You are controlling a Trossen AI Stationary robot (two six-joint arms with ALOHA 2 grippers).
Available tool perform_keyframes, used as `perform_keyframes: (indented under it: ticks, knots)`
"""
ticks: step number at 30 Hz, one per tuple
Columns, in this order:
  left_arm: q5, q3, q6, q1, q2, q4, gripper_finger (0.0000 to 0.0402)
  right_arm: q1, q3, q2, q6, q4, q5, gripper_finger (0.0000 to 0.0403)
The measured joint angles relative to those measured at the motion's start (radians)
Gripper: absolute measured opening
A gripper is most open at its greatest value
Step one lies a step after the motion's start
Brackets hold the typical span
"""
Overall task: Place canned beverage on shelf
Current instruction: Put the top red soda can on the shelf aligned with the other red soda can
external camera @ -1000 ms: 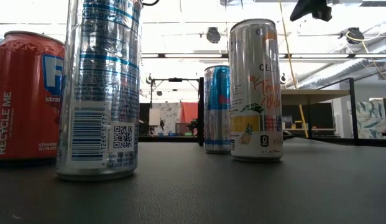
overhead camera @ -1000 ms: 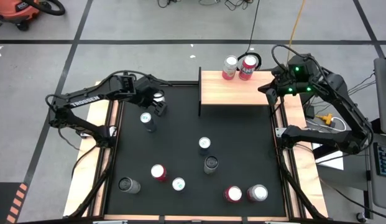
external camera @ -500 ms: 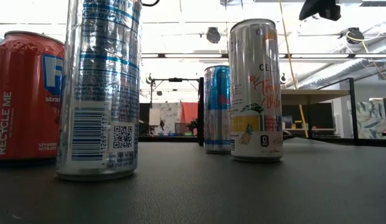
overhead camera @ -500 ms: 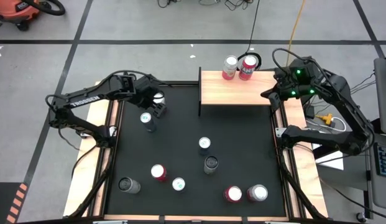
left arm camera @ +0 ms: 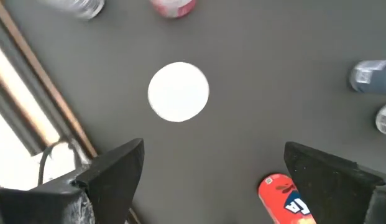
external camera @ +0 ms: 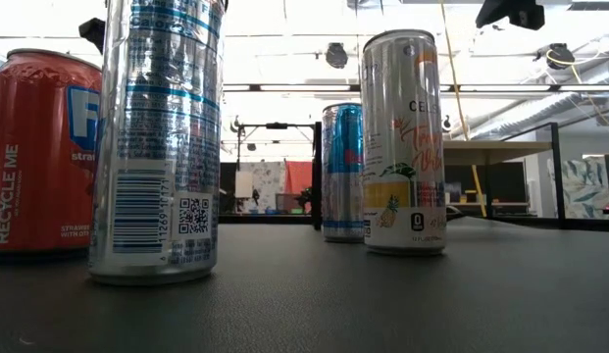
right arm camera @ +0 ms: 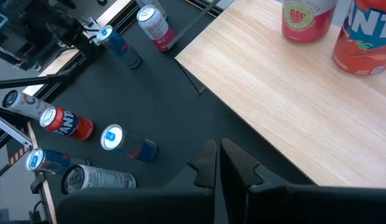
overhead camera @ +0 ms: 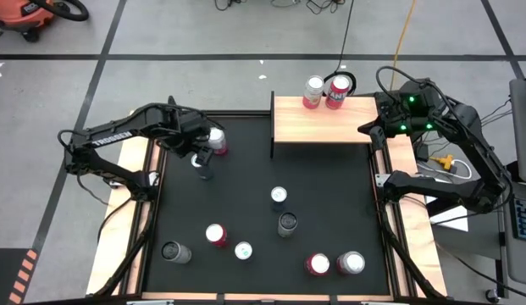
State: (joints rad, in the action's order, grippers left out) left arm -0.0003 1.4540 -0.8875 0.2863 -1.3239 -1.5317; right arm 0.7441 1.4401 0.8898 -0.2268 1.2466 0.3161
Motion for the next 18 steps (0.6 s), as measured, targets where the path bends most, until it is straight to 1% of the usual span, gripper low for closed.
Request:
perform_keyframes:
  ticks: [3,5,9,11,14,18]
  knots:
    - [0.014,0.0,-0.032,0.014,-0.009,-0.028,0.0386,0.0,0.0,0.0,0.0,0.0,0.0,0.0]
    - [0.04,0.0,-0.04,0.016,-0.015,-0.024,0.0386,0.0,0.0,0.0,0.001,0.001,0.0,0.0]
    - [0.089,0.0,-0.017,-0.011,-0.013,0.051,0.0386,0.0,0.0,-0.007,0.005,0.001,0.0,0.0]
    - [0.09,0.0,-0.013,-0.039,-0.014,0.082,0.0386,0.0,0.0,-0.013,0.005,0.004,0.0,0.0]
    - [0.084,0.0,-0.013,-0.071,-0.014,0.075,0.0386,0.0,0.0,-0.021,-0.001,0.014,0.0,0.0]
    - [0.078,0.0,-0.037,-0.078,-0.014,0.085,0.0386,0.0,0.0,-0.033,-0.004,0.029,0.0,0.0]
